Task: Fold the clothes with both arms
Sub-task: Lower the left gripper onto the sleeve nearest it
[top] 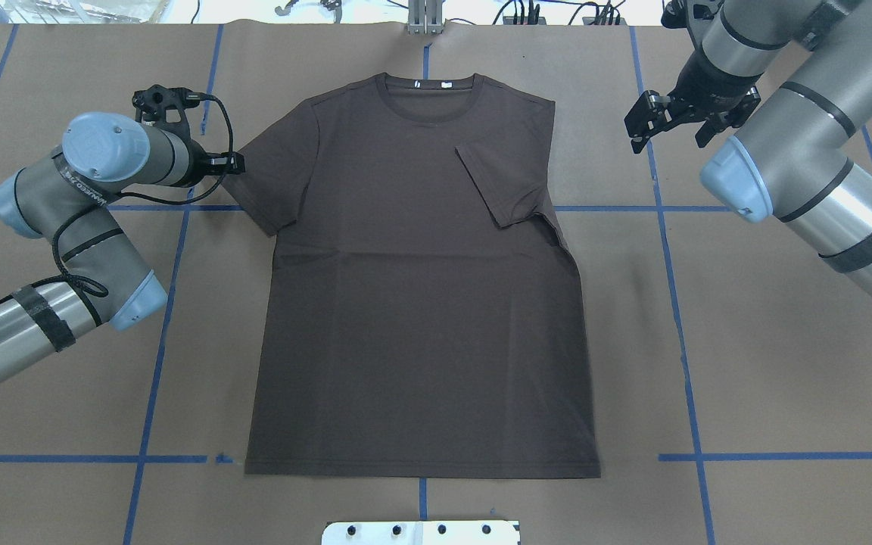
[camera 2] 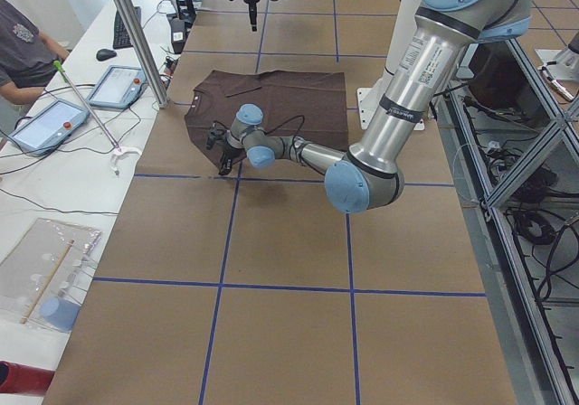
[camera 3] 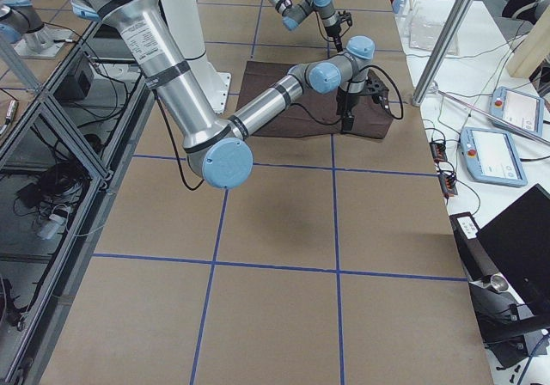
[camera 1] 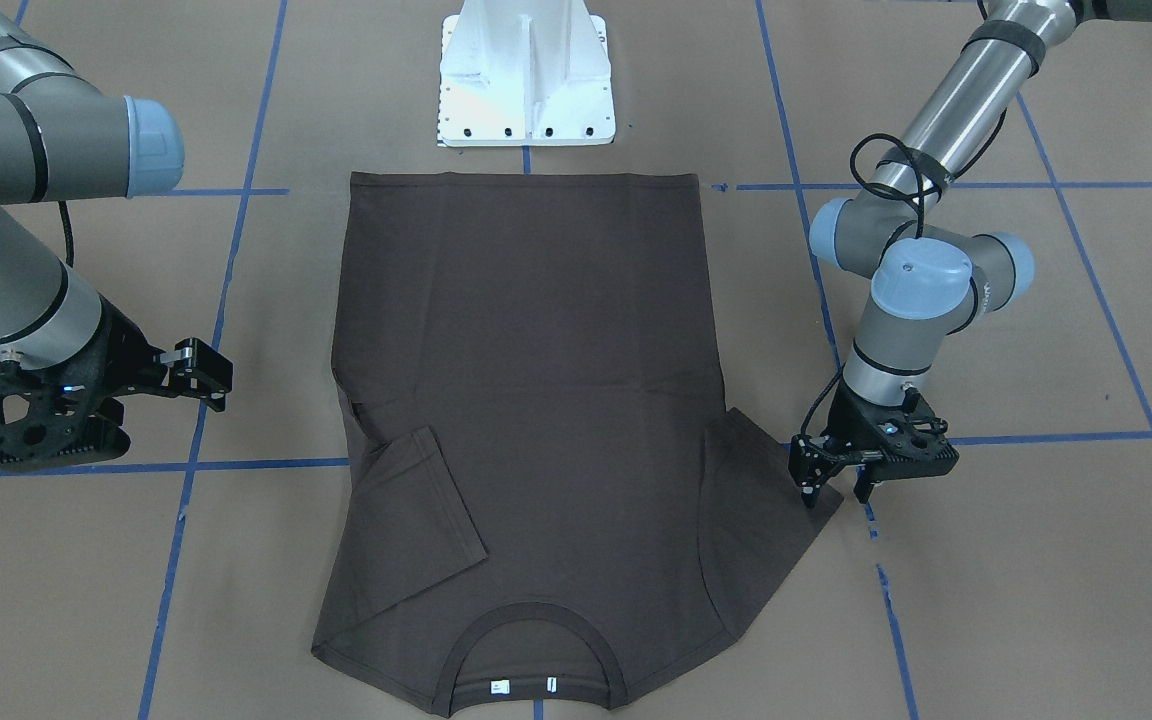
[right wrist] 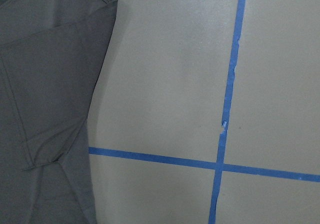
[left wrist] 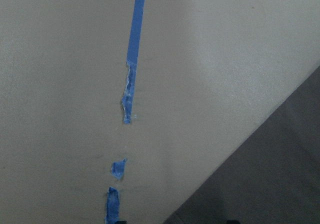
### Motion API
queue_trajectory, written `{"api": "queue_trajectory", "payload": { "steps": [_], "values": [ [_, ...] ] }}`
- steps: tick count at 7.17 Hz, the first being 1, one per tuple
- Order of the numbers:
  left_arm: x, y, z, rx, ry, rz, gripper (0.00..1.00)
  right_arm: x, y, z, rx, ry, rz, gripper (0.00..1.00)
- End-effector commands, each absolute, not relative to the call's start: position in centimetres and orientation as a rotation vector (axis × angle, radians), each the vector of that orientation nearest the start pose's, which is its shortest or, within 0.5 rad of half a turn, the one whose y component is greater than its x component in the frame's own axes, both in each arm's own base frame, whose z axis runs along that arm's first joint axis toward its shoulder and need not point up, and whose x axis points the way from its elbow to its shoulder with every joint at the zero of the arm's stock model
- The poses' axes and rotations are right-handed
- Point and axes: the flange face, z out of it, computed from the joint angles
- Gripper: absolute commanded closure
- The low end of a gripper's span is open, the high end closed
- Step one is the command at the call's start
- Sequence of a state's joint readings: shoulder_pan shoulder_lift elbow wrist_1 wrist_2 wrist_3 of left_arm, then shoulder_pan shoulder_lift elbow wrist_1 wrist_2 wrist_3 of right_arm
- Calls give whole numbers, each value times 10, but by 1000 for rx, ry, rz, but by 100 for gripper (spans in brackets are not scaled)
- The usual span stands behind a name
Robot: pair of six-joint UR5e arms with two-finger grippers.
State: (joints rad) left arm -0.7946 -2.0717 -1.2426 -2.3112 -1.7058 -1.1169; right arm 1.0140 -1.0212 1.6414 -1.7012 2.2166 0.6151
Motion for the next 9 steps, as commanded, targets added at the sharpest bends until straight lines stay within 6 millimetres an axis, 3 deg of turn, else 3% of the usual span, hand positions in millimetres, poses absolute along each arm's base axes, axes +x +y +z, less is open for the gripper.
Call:
{"api": "queue_trajectory", "payload": {
  "steps": [1, 5, 6, 7, 8, 9],
  "values": [
    [426, -605, 447, 435, 817, -253, 49, -290, -604, 322, 42, -787, -102, 0],
    [427, -607, 442, 437, 821, -252, 92, -289, -604, 328, 32, -781, -95, 0],
    [428, -607, 435, 442, 827, -255, 100, -289, -604, 328, 30, -781, -91, 0],
    [428, -608, 427, 448, 835, -257, 100, -289, -604, 328, 29, -781, -88, 0],
    [429, -609, 404, 466, 856, -257, 100, -288, -604, 329, 29, -781, -88, 0],
    [428, -608, 368, 458, 846, -260, 100, -288, -603, 330, 28, -781, -87, 0]
  ]
}}
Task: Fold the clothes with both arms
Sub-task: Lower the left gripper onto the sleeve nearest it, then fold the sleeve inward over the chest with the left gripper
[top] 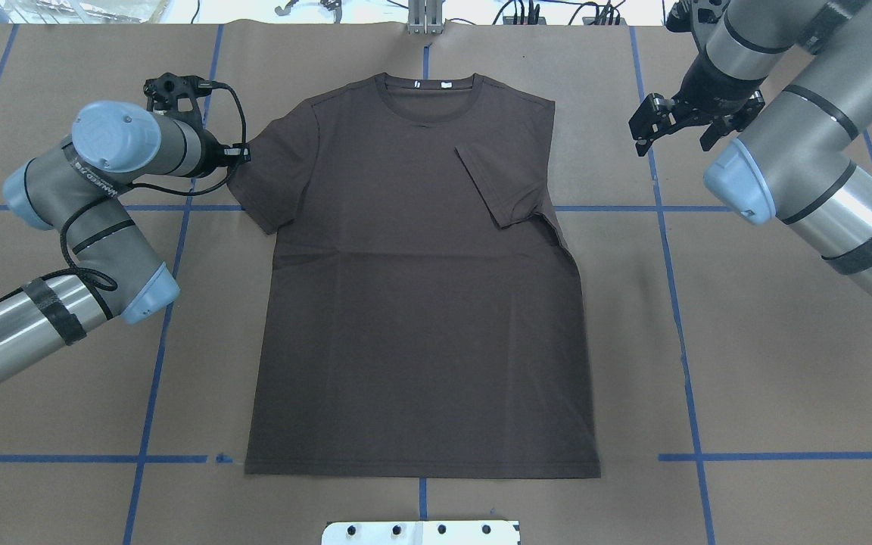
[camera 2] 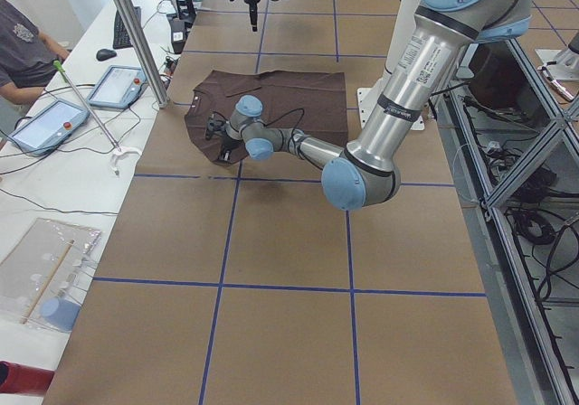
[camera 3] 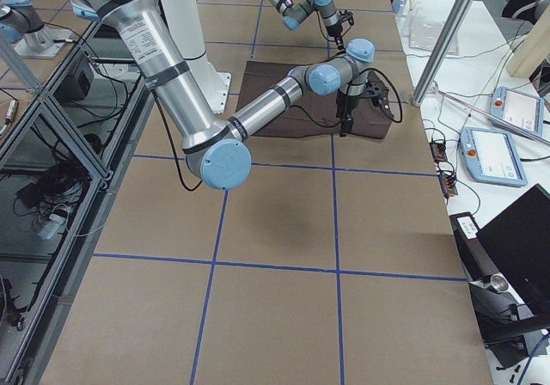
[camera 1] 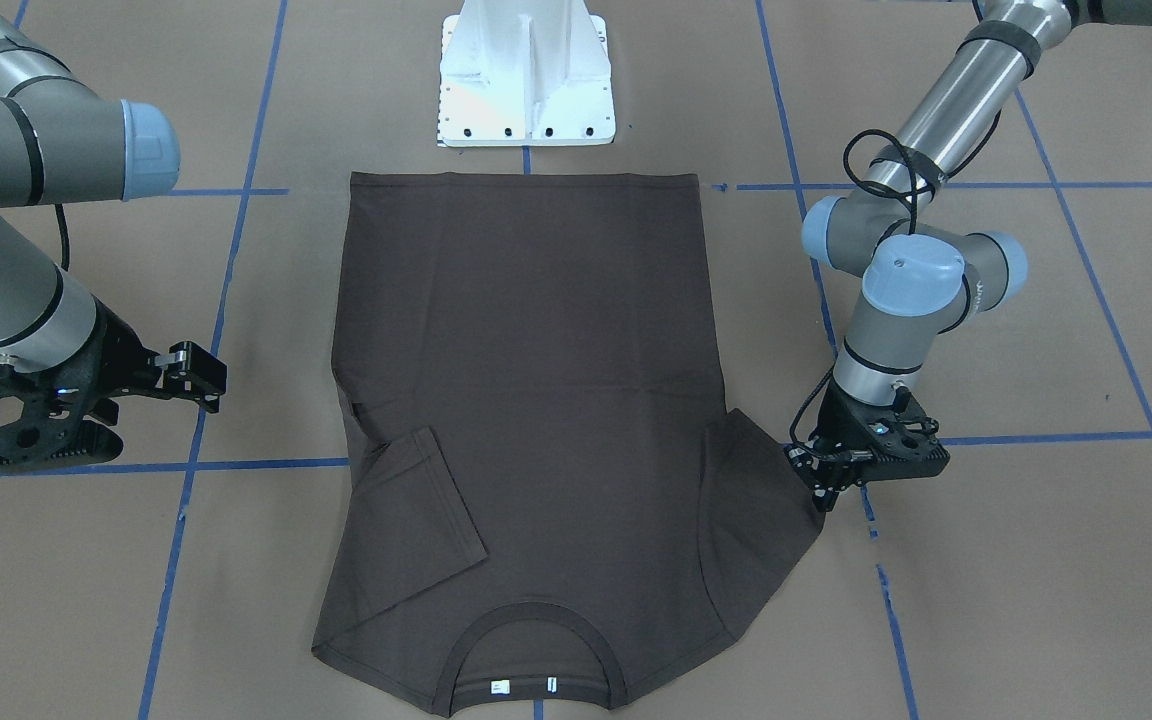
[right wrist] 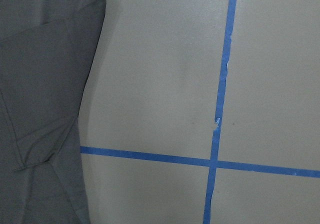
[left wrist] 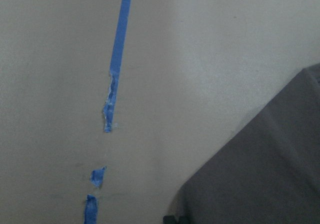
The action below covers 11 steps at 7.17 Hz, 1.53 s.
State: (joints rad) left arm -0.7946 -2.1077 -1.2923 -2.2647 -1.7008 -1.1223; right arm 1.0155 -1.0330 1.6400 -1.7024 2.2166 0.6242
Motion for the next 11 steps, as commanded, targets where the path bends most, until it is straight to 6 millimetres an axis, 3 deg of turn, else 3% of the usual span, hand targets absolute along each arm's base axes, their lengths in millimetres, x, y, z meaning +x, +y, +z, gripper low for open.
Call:
{"api": "queue_trajectory", "payload": {
  "steps": [1, 2, 3, 4, 5, 7, 8, 11],
  "values": [
    [434, -612, 316, 430, 834, -287, 100, -287, -602, 329, 25, -783, -79, 0],
    [447, -618, 269, 390, 867, -362, 100, -287, -602, 330, 21, -782, -72, 0],
    [485, -613, 242, 352, 899, -383, 100, -287, -602, 330, 23, -781, -73, 0],
    [526, -628, 213, 319, 901, -411, 100, -286, -601, 336, 15, -777, -70, 0],
    [550, -636, 200, 296, 892, -426, 100, -286, -601, 338, 14, -776, -70, 0],
    [564, -634, 218, 296, 900, -410, 100, -288, -601, 337, 13, -776, -71, 0],
    [564, -633, 221, 311, 912, -400, 1, -288, -600, 339, 10, -774, -72, 0],
    [548, -621, 196, 346, 975, -388, 0, -287, -598, 333, 23, -781, -75, 0]
  ]
}}
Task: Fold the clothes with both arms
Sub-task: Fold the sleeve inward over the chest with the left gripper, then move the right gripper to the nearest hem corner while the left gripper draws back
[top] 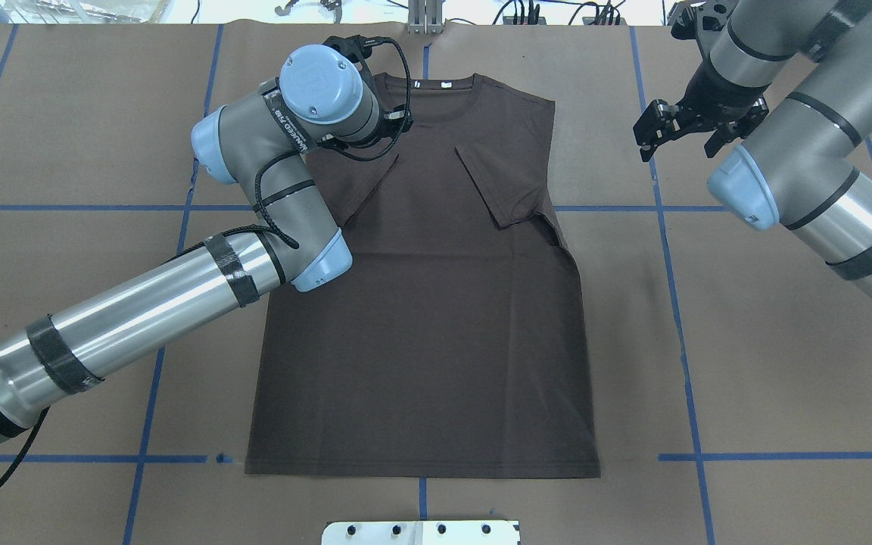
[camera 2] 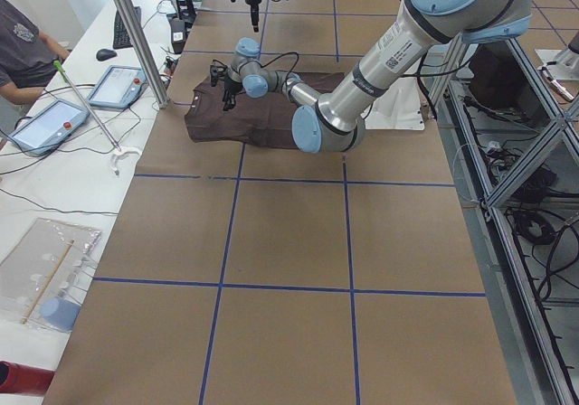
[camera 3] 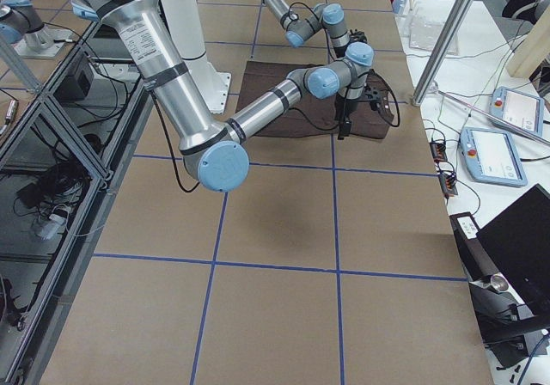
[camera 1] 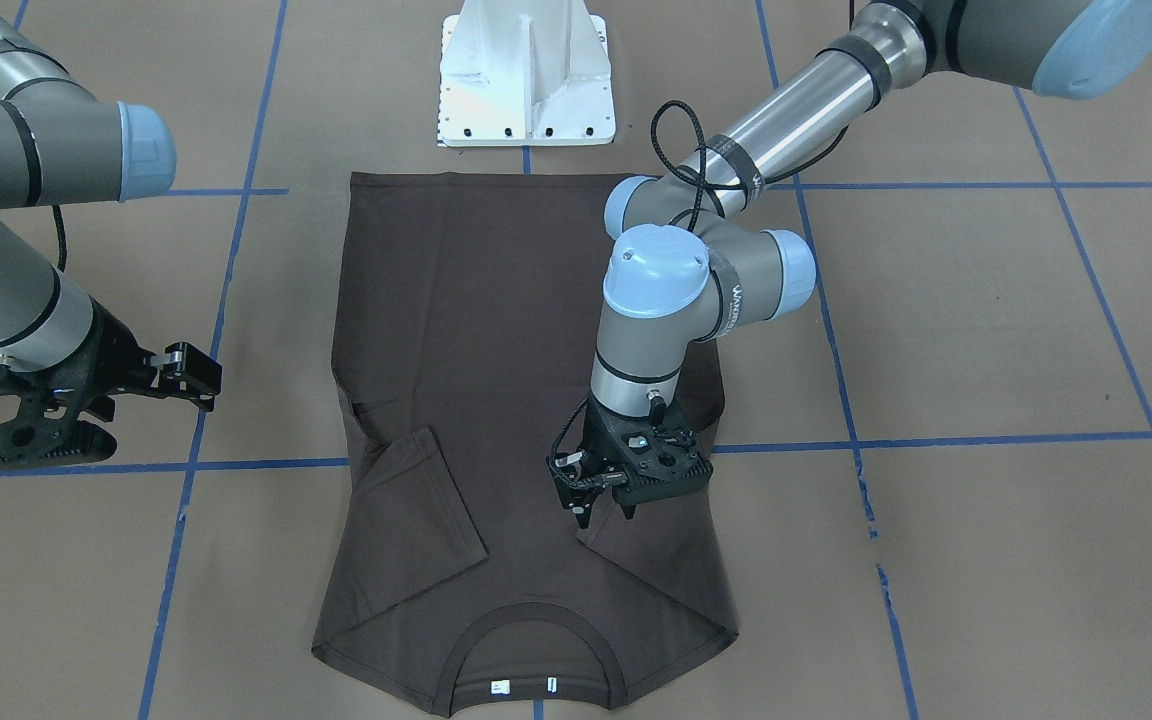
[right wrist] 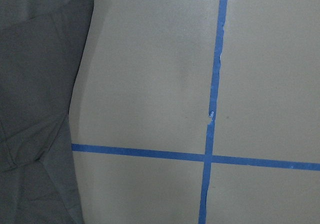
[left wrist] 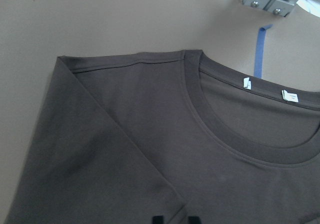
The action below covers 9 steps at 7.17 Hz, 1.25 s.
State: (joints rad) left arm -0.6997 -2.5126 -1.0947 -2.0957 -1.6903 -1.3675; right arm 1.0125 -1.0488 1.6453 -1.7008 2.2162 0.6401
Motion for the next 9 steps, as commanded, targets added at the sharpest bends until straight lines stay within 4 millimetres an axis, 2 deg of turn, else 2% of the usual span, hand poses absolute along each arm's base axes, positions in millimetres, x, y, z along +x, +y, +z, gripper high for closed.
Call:
{"api": "queue_trajectory", "payload": {
  "steps": [1, 2, 3, 4, 5, 6, 7, 8, 9],
  "values": [
    [526, -601, 210, 356, 999, -381, 0, -284, -578, 326, 32, -793, -58, 0],
    [499, -569, 224, 300, 1039, -334, 0, -289, -540, 323, 55, -814, -36, 0],
    [470, -541, 228, 289, 1032, -266, 0, -312, -500, 319, 32, -840, 63, 0],
    [438, -511, 227, 304, 992, -210, 0, -352, -450, 313, 50, -865, 119, 0],
    [401, -477, 227, 324, 996, -176, 0, -381, -391, 331, 48, -890, 166, 0],
    [371, -451, 233, 332, 1012, -170, 0, -385, -339, 353, 58, -967, 167, 0],
    [356, -438, 235, 324, 1002, -172, 0, -380, -297, 359, 37, -992, 146, 0],
    [354, -434, 234, 315, 996, -176, 0, -397, -250, 369, 57, -950, 155, 0],
    [355, -431, 234, 310, 999, -175, 0, -420, -218, 379, 85, -884, 121, 0]
  ]
}}
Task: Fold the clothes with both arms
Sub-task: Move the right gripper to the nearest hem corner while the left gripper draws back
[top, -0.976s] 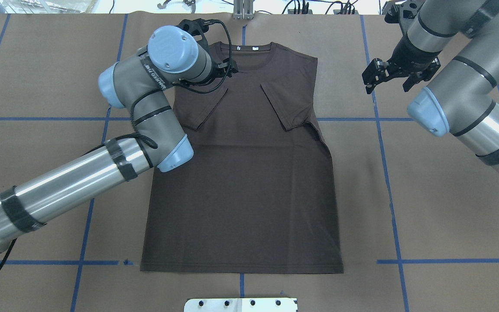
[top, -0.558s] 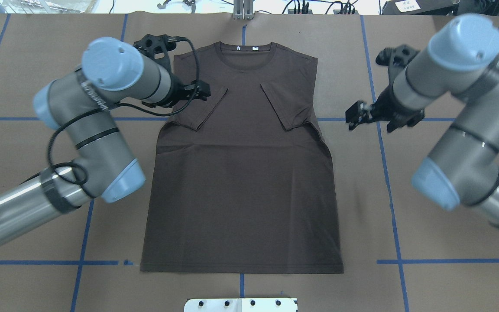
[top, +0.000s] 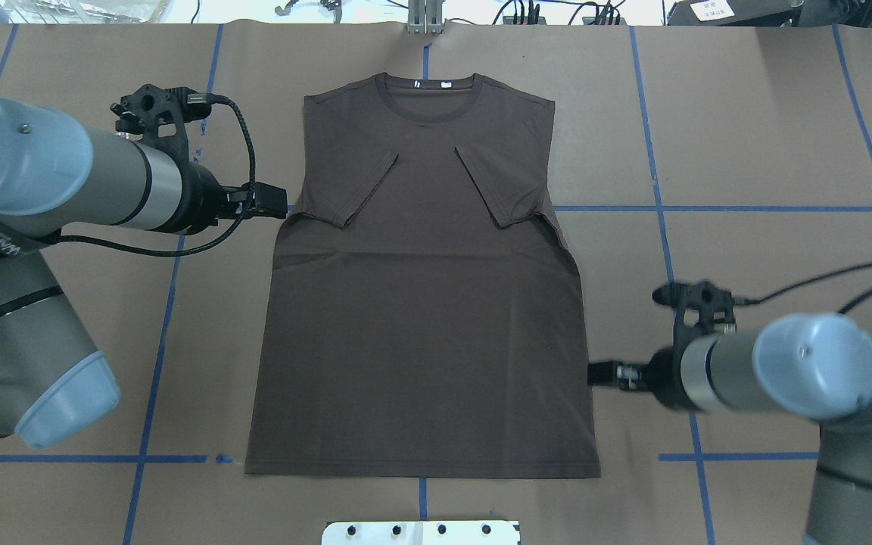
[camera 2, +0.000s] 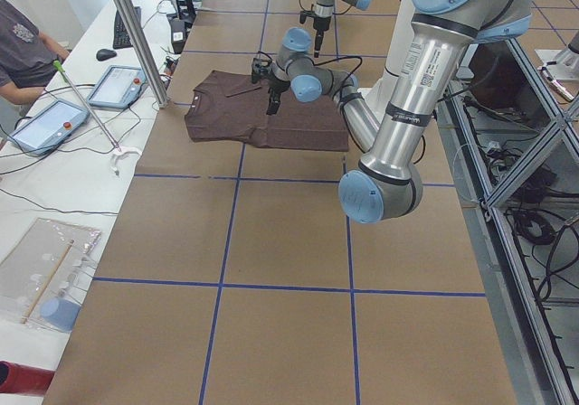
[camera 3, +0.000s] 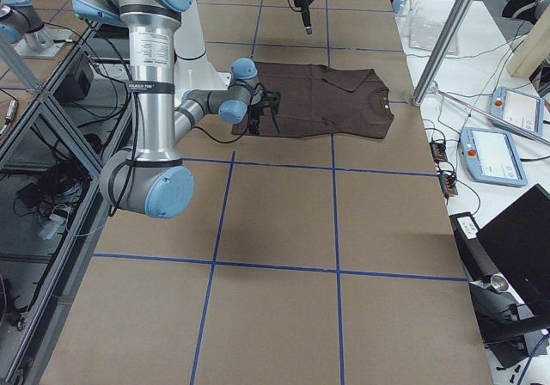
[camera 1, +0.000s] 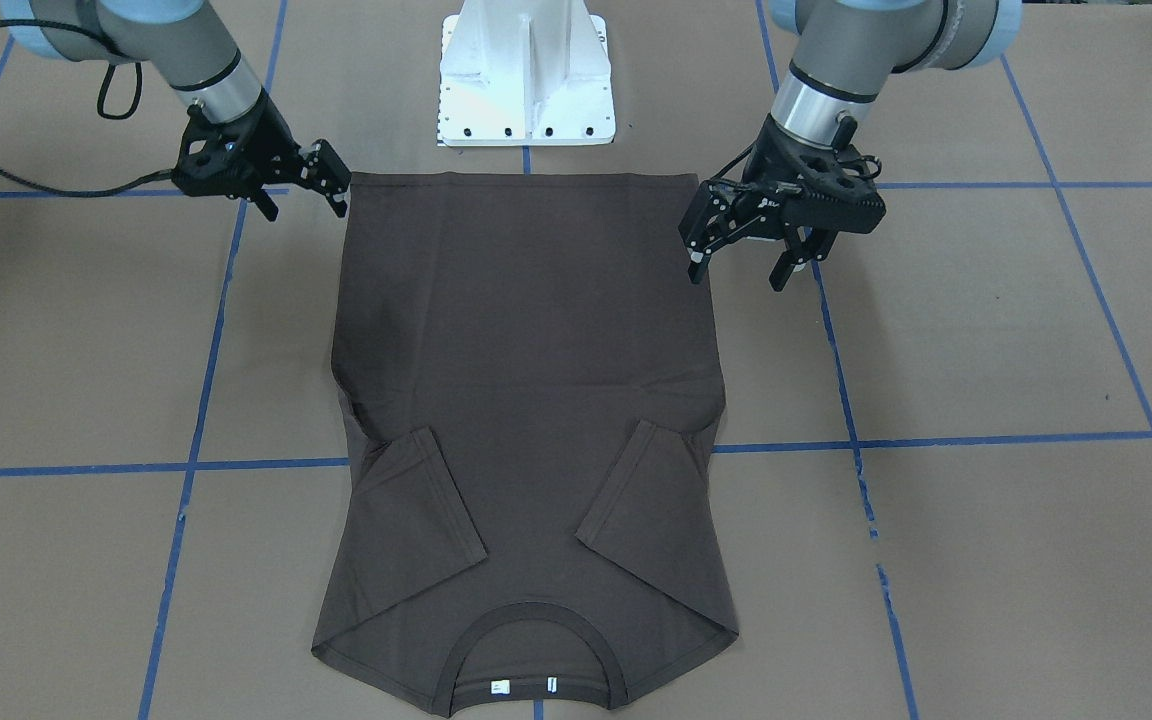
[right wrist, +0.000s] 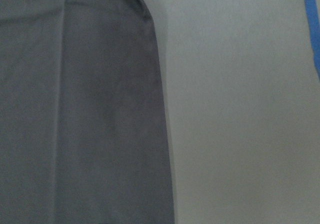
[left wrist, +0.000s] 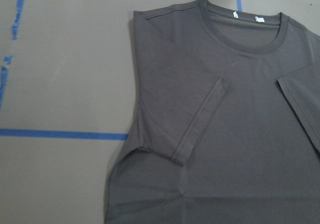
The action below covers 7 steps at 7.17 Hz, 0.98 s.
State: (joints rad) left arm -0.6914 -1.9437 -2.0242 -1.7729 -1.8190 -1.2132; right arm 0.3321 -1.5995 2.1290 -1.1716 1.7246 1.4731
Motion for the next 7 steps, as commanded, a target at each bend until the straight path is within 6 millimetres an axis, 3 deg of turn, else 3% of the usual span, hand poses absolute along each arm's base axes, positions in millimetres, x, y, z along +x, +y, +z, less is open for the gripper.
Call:
{"api": "queue_trajectory", "payload": {
  "steps": [1, 2, 3, 5, 7],
  "values": [
    [356, -430, 235, 307, 999, -173, 0, -435, -195, 379, 67, -848, 124, 0],
    [357, -429, 234, 306, 1000, -173, 0, -448, -174, 379, 61, -843, 111, 0],
    [359, -427, 235, 304, 999, -169, 0, -461, -167, 367, 66, -838, 101, 0],
    [359, -427, 235, 304, 999, -169, 0, -491, -167, 334, 60, -788, 96, 2],
    [360, -427, 234, 305, 1000, -168, 0, -490, -172, 342, 58, -774, 103, 2]
  ]
}}
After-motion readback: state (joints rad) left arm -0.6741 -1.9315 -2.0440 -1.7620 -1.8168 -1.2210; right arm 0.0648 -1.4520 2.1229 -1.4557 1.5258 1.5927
